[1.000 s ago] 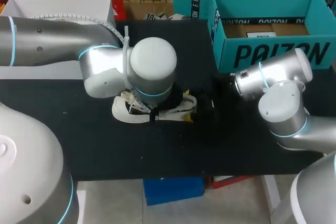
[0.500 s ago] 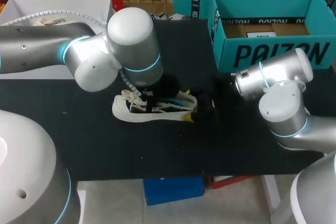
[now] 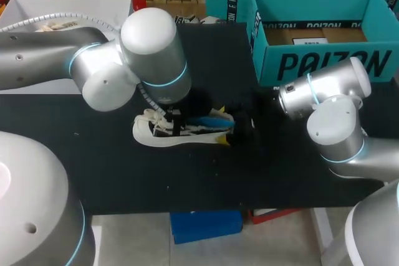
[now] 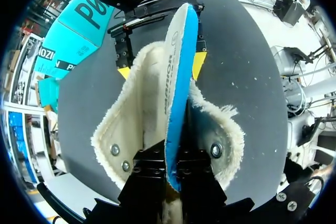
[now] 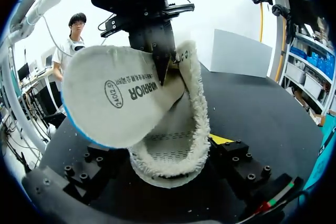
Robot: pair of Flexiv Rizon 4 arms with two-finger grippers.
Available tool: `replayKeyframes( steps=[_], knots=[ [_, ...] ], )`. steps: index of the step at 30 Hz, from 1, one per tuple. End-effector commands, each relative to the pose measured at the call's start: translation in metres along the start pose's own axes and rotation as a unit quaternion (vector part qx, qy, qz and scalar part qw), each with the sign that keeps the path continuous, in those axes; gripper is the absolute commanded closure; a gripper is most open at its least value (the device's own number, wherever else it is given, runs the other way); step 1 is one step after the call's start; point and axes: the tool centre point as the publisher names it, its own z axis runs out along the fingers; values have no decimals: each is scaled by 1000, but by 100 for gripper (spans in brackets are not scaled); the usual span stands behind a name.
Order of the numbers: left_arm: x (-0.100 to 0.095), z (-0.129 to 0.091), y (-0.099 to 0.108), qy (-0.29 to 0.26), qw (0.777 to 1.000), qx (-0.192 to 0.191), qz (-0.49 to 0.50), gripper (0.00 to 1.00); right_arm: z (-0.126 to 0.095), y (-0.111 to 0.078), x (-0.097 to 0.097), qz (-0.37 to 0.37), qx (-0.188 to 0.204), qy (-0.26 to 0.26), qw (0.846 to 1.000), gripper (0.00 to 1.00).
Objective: Take the shoe out of the shoebox, open the shoe tongue, remove and reinsert the insole, then place the shoe into the shoebox
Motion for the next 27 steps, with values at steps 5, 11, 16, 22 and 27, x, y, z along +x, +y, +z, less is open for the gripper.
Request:
replayKeyframes(
  steps=[5,11,16,22,27],
  knots=[
    [4,6,-1,12,1000,-11,-2,0,2,-3,-1,1,1,0,1000,100],
    [-6,-7,-19,7,1000,13,21,0,2,-3,-1,1,1,0,1000,100],
    [-10,-18,-39,-4,998,30,52,0,2,-3,-1,1,1,0,1000,100],
    [-11,-20,-61,-13,995,41,91,0,2,-3,-1,1,1,0,1000,100],
    [-11,-14,-71,-15,994,44,99,0,2,-3,-1,1,1,0,1000,100]
  ],
)
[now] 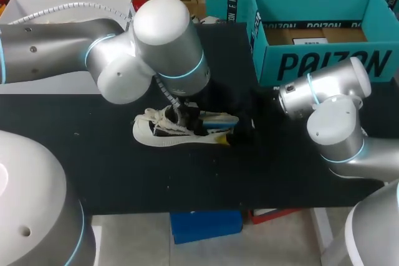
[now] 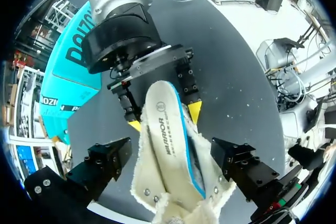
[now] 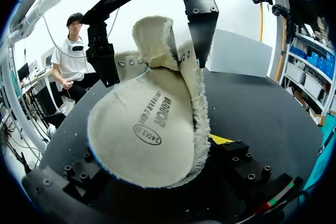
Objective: Take the shoe out of the shoebox, open the shoe tongue, remove and reinsert the insole, then place the shoe into the shoebox
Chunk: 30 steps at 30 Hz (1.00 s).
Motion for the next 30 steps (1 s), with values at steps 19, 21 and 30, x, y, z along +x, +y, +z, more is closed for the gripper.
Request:
replayKeyframes(
  steps=[19,21,30],
  knots=[
    [-13,24,-24,-17,1000,-10,8,53,2,-3,-1,1,1,0,1000,100],
    [-14,23,-23,-18,1000,-10,7,56,2,-3,-1,1,1,0,1000,100],
    [-13,24,-18,-22,1000,-20,1,100,2,-3,-1,1,1,0,1000,100]
  ],
)
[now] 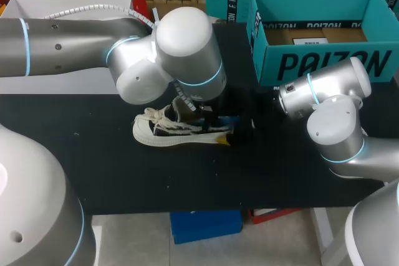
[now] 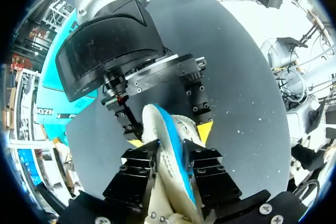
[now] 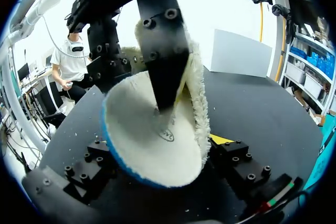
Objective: Take the shoe out of the shoebox, open the shoe tongue, remove and reinsert the insole, then place the shoe into the shoebox
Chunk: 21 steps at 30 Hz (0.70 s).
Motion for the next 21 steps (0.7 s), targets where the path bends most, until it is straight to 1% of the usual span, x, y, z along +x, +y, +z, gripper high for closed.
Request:
replayKeyframes(
  steps=[1,4,7,15,21],
  knots=[
    [3,0,3,-1,1000,-2,-2,100,2,-3,-1,1,1,0,1000,100],
    [5,-3,6,1,1000,2,-7,100,2,-3,-1,1,1,0,1000,100],
    [5,-9,9,6,1000,18,-13,100,2,-3,-1,1,1,0,1000,100],
    [4,-40,15,22,996,87,-22,100,2,-3,-1,1,1,0,1000,100],
    [-2,-70,14,34,988,150,-26,100,2,-3,-1,1,1,0,1000,100]
  ],
)
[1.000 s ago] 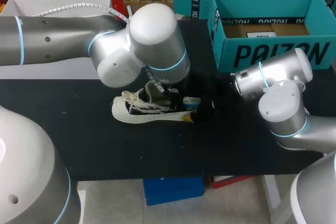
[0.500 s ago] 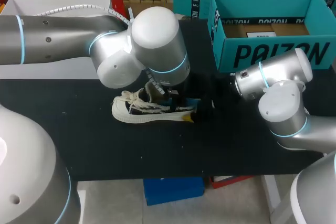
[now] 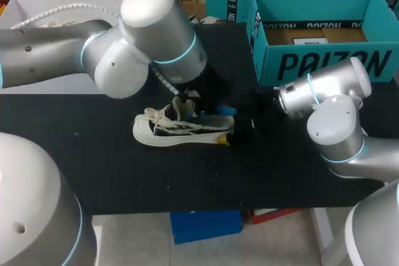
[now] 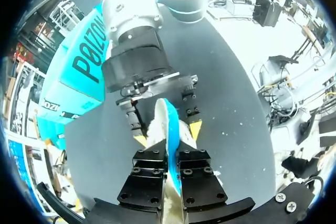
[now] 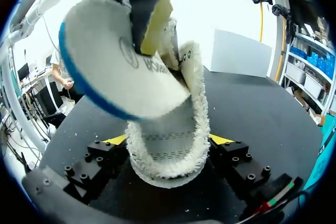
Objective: Take the shoe out of the shoebox, open the shoe tongue, remove and reinsert the insole, then place the shoe into the shoebox
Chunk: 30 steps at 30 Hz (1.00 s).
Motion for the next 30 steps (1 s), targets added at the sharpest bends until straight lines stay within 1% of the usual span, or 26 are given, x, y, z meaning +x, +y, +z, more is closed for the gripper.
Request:
replayKeyframes(
  steps=[1,8,14,18,21,26,28,30],
  knots=[
    [0,-31,5,4,998,65,6,100,2,-3,-1,1,1,0,1000,100],
    [-4,-72,-22,16,990,137,23,100,2,-3,-1,1,1,0,1000,100],
    [-4,-114,-49,25,974,222,27,100,2,-3,-1,1,1,0,1000,100],
    [-5,-140,-62,38,956,291,20,100,2,-3,-1,1,1,0,1000,100],
    [-3,-158,-70,36,941,335,15,100,2,-3,-1,1,1,0,1000,100],
    [1,-178,-81,35,920,389,8,100,2,-3,-1,1,1,0,1000,100],
    [2,-182,-83,49,906,420,0,100,2,-3,-1,1,1,0,1000,100],
    [4,-185,-82,62,883,464,-12,100,2,-3,-1,1,1,0,1000,100]
  ],
)
